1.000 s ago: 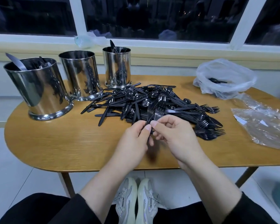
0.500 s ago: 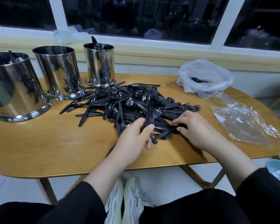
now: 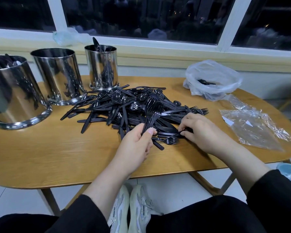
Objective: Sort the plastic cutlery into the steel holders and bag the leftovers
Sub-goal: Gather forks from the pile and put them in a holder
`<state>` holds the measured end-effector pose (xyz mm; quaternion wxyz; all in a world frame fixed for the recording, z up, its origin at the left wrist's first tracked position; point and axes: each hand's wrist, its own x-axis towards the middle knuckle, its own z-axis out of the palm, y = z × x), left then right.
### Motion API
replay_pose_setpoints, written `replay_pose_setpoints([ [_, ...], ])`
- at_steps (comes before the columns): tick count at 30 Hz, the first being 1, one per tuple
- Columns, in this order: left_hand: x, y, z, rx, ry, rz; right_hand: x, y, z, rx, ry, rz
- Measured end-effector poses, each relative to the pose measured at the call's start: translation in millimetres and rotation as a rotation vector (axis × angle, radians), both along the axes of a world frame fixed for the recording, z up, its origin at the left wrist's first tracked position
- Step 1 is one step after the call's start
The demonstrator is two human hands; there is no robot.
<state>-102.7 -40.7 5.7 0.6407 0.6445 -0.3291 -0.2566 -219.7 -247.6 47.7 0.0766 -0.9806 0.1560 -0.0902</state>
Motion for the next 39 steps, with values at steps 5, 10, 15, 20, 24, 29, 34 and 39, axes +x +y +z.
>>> replay_pose_setpoints([
  [5,0,-1,-1,0.013,0.009,0.026,-2,10,15,-0.005,-0.166,0.115],
  [10,0,-3,3,-0.025,0.137,0.0,10,34,16,-0.058,-0.189,0.338],
  [15,1,-1,4,-0.021,0.099,0.03,27,55,3,-0.123,-0.195,0.315],
  [20,2,-2,0,-0.07,0.11,0.062,30,65,-1,-0.112,-0.344,0.303],
  [24,4,-2,2,-0.095,0.138,0.076,15,51,11,0.031,-0.552,0.101],
  [29,5,-1,4,-0.044,0.093,0.023,-10,4,12,0.133,-0.225,-0.195],
  [34,3,-13,8,0.035,-0.078,-0.044,-27,-16,3,0.095,-0.044,-0.245],
  [39,2,-23,8,0.091,-0.18,0.0,-28,-18,-8,0.057,0.051,-0.234],
])
